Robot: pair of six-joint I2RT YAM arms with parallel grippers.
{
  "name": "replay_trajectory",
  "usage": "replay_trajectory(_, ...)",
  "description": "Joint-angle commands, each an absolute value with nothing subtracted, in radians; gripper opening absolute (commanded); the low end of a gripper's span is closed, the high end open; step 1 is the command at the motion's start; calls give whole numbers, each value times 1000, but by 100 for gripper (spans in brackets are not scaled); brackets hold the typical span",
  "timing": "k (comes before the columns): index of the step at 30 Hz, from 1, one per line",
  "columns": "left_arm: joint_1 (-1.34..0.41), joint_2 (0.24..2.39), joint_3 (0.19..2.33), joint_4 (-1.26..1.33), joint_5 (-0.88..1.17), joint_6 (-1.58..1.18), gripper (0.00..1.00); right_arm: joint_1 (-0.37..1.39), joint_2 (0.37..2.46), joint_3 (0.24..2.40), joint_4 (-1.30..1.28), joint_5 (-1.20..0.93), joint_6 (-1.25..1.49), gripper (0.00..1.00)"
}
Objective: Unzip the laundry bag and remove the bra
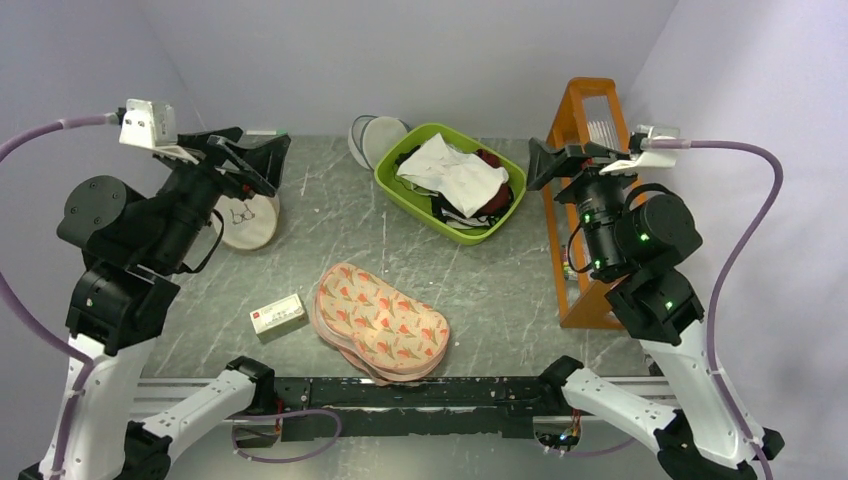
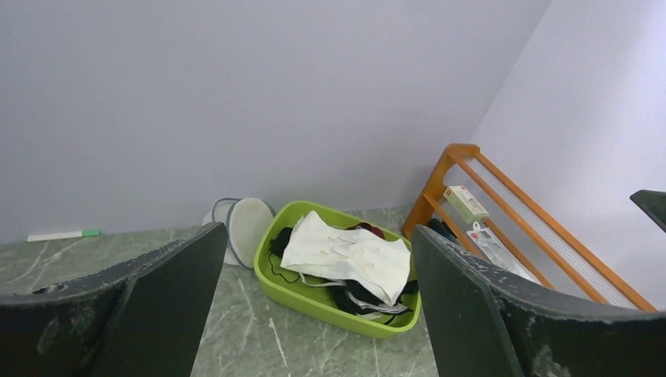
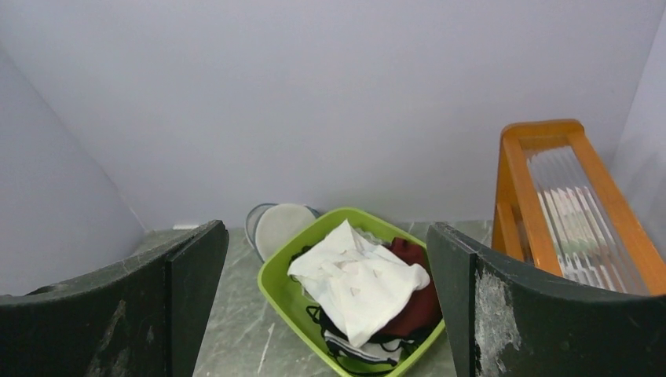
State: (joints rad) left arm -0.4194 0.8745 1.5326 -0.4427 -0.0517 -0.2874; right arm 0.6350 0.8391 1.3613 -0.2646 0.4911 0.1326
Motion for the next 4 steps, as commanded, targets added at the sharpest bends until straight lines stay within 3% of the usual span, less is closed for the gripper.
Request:
replay_trajectory(1,-410,883,1548,-477,-78,-277,99,633,832,1359,-310,522,151,100)
replay_trajectory(4,-410,879,1550,-480,-79,-277,99,632,837,1371,-347,554,168,100)
